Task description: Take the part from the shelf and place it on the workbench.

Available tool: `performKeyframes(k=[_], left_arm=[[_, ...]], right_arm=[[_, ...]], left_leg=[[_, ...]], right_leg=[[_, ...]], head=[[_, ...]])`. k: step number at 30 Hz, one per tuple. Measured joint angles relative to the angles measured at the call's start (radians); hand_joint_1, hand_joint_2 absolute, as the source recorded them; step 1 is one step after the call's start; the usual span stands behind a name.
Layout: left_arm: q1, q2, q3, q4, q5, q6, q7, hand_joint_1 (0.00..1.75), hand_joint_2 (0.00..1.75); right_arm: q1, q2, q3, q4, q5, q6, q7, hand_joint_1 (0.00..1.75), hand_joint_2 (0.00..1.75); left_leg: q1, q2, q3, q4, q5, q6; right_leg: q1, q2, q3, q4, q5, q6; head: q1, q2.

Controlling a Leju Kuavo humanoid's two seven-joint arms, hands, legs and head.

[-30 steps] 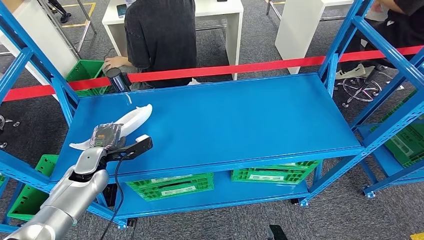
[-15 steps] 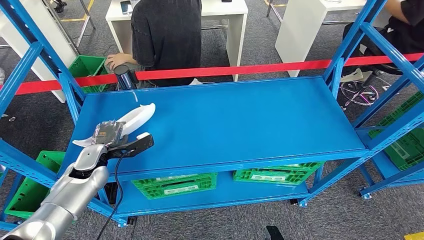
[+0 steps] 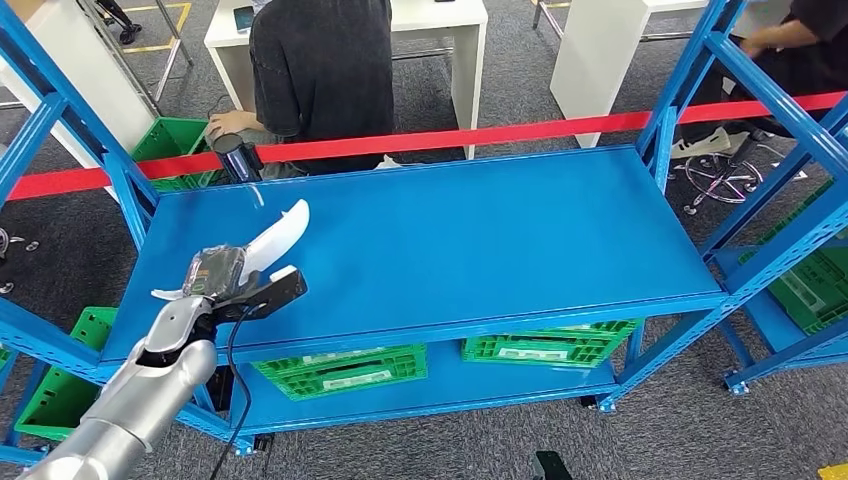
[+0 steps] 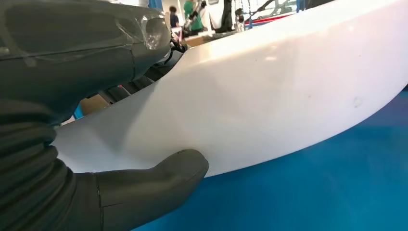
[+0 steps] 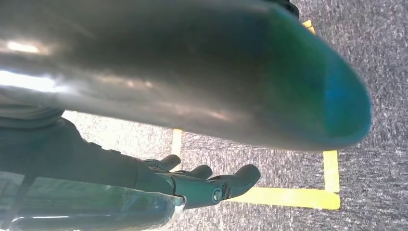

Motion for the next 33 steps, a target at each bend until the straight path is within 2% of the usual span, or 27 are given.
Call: performKeyframes(k=[2,3,4,6,8,10,12,13,14,15,17,18,19,21,23,24,25,27,28,29,30,31,33], left_arm=[[0.010,-0.009,0.016,-0.041,0.081,0.029,-0.047,1.75,1.75],[0.013,-0.016,0.026,-0.063,0.132,0.038,-0.072,1.75,1.75],[0.017,-0.022,0.035,-0.087,0.185,0.042,-0.096,1.75,1.75],[0.027,-0.032,0.048,-0.129,0.265,0.044,-0.125,1.75,1.75],[0.036,-0.040,0.056,-0.163,0.295,0.044,-0.134,1.75,1.75],[0.041,-0.049,0.063,-0.189,0.321,0.044,-0.146,1.75,1.75],[0.055,-0.056,0.069,-0.215,0.400,0.039,-0.186,1.75,1.75],[0.067,-0.060,0.072,-0.232,0.472,0.026,-0.219,1.75,1.75],[0.082,-0.065,0.075,-0.255,0.563,0.001,-0.254,1.75,1.75],[0.099,-0.069,0.078,-0.286,0.690,-0.042,-0.289,1.75,1.75],[0.133,-0.074,0.084,-0.355,0.988,-0.185,-0.335,1.75,1.75],[0.151,-0.074,0.086,-0.395,1.168,-0.280,-0.345,1.75,1.75],[0.168,-0.074,0.085,-0.433,1.336,-0.374,-0.344,1.75,1.75],[0.203,-0.075,0.080,-0.511,1.628,-0.519,-0.324,1.75,1.75],[0.230,-0.078,0.069,-0.579,1.766,-0.584,-0.306,1.75,1.75],[0.240,-0.078,0.062,-0.607,1.787,-0.600,-0.301,1.75,1.75],[0.249,-0.078,0.056,-0.631,1.793,-0.611,-0.297,1.75,1.75],[0.265,-0.076,0.044,-0.665,1.792,-0.621,-0.294,1.75,1.75],[0.273,-0.076,0.041,-0.676,1.792,-0.622,-0.294,1.75,1.75],[0.280,-0.075,0.038,-0.684,1.792,-0.623,-0.294,1.75,1.75],[0.285,-0.074,0.036,-0.692,1.792,-0.625,-0.293,1.75,1.75],[0.289,-0.074,0.034,-0.701,1.792,-0.626,-0.293,1.75,1.75],[0.291,-0.072,0.031,-0.717,1.792,-0.628,-0.293,1.75,1.75]], right_arm=[[0.001,0.001,-0.005,0.000,-0.002,-0.002,-0.006,0.00,0.00],[0.002,0.002,-0.009,0.000,-0.004,-0.002,-0.011,0.00,0.00],[0.004,0.003,-0.012,0.000,-0.004,-0.003,-0.015,0.00,0.00],[0.011,0.004,-0.017,-0.001,-0.005,-0.003,-0.020,0.00,0.00],[0.018,0.003,-0.020,-0.001,-0.005,-0.003,-0.022,0.00,0.00],[0.021,0.002,-0.023,-0.001,-0.005,-0.003,-0.023,0.00,0.00],[0.025,0.001,-0.023,-0.002,-0.005,-0.003,-0.023,0.00,0.00],[0.029,0.000,-0.024,-0.002,-0.006,-0.003,-0.023,0.00,0.00],[0.032,-0.001,-0.024,-0.002,-0.007,-0.003,-0.024,0.00,0.00],[0.036,-0.002,-0.024,-0.002,-0.008,-0.001,-0.026,0.00,0.00],[0.039,-0.006,-0.024,-0.002,-0.008,0.005,-0.031,0.00,0.00],[0.040,-0.008,-0.024,-0.002,-0.006,0.012,-0.033,0.00,0.00],[0.041,-0.009,-0.024,-0.002,-0.005,0.019,-0.034,0.00,0.00],[0.047,-0.010,-0.023,-0.002,-0.004,0.034,-0.035,0.00,0.00],[0.054,-0.011,-0.023,-0.001,-0.005,0.042,-0.036,0.00,0.00],[0.057,-0.011,-0.023,-0.001,-0.006,0.044,-0.036,0.00,0.00],[0.058,-0.011,-0.023,-0.001,-0.006,0.046,-0.036,0.00,0.00],[0.061,-0.012,-0.023,-0.001,-0.008,0.048,-0.036,0.00,0.00],[0.064,-0.012,-0.023,-0.001,-0.008,0.048,-0.036,0.00,0.00],[0.066,-0.012,-0.023,-0.001,-0.009,0.048,-0.036,0.00,0.00],[0.068,-0.012,-0.023,-0.001,-0.009,0.048,-0.036,0.00,0.00],[0.069,-0.012,-0.023,-0.001,-0.009,0.048,-0.036,0.00,0.00],[0.070,-0.009,-0.023,-0.001,-0.009,0.049,-0.037,0.00,0.00]], left_leg=[[-0.001,-0.001,0.068,-0.143,0.069,0.009],[-0.003,-0.001,0.095,-0.199,0.086,0.014],[-0.006,-0.001,0.111,-0.230,0.091,0.018],[-0.011,-0.001,0.116,-0.244,0.088,0.025],[-0.008,0.001,0.120,-0.255,0.096,0.036],[-0.004,0.002,0.124,-0.264,0.103,0.045],[-0.007,0.003,0.122,-0.263,0.103,0.049],[-0.008,0.002,0.122,-0.263,0.103,0.049],[-0.009,0.001,0.122,-0.262,0.103,0.049],[-0.010,0.000,0.122,-0.260,0.102,0.049],[-0.010,-0.002,0.121,-0.255,0.099,0.044],[-0.013,-0.002,0.119,-0.250,0.096,0.041],[-0.015,-0.002,0.117,-0.246,0.093,0.037],[-0.018,-0.001,0.114,-0.242,0.090,0.032],[-0.015,-0.001,0.110,-0.234,0.081,0.025],[-0.013,-0.001,0.101,-0.213,0.065,0.019],[-0.010,0.000,0.082,-0.169,0.037,0.013],[-0.006,0.000,0.021,-0.034,-0.030,0.003],[-0.004,0.000,-0.007,0.028,-0.053,0.001],[-0.003,0.000,-0.021,0.058,-0.056,0.001],[-0.003,0.000,-0.014,0.046,-0.041,0.003],[-0.004,0.000,0.012,-0.005,-0.010,0.008],[-0.009,0.000,0.091,-0.154,0.050,0.027]], right_leg=[[0.002,0.002,0.001,0.000,0.000,0.001],[0.004,0.002,-0.001,0.000,0.000,0.003],[0.006,0.002,-0.004,0.000,0.001,0.007],[0.008,0.002,-0.009,-0.002,0.005,0.016],[0.007,0.001,-0.018,0.011,-0.002,0.023],[0.007,0.000,-0.058,0.091,-0.041,0.020],[0.006,0.000,-0.122,0.227,-0.093,0.015],[0.005,0.000,-0.145,0.276,-0.107,0.017],[0.005,0.000,-0.152,0.293,-0.108,0.022],[0.005,0.000,-0.138,0.264,-0.093,0.031],[0.004,-0.002,-0.070,0.126,-0.043,0.043],[0.004,-0.003,-0.037,0.060,-0.022,0.043],[0.005,-0.003,-0.018,0.023,-0.012,0.039],[0.009,-0.002,-0.008,0.007,-0.007,0.026],[0.005,-0.001,-0.006,0.006,-0.006,0.016],[0.002,-0.001,-0.005,0.005,-0.006,0.011],[-0.001,-0.001,-0.004,0.004,-0.005,0.006],[0.000,-0.001,-0.005,0.004,-0.005,0.000],[0.001,-0.001,-0.005,0.004,-0.005,-0.001],[0.003,-0.001,-0.005,0.004,-0.005,-0.001],[0.004,-0.001,-0.004,0.004,-0.005,-0.001],[0.005,0.000,-0.003,0.004,-0.005,-0.001],[0.008,0.001,0.000,0.004,-0.004,0.001]], head=[[0.000,0.000],[0.000,0.000],[0.001,0.000],[0.001,0.000],[0.001,0.000],[0.002,0.000],[0.003,0.000],[0.003,0.000],[0.003,0.000],[0.003,0.000],[0.003,0.000],[0.002,0.000],[0.002,0.000],[0.002,0.000],[0.002,0.000],[0.001,0.000],[0.001,0.000],[0.001,0.000],[0.001,0.000],[0.001,0.000],[0.000,0.000],[0.000,0.000],[0.001,0.000]])
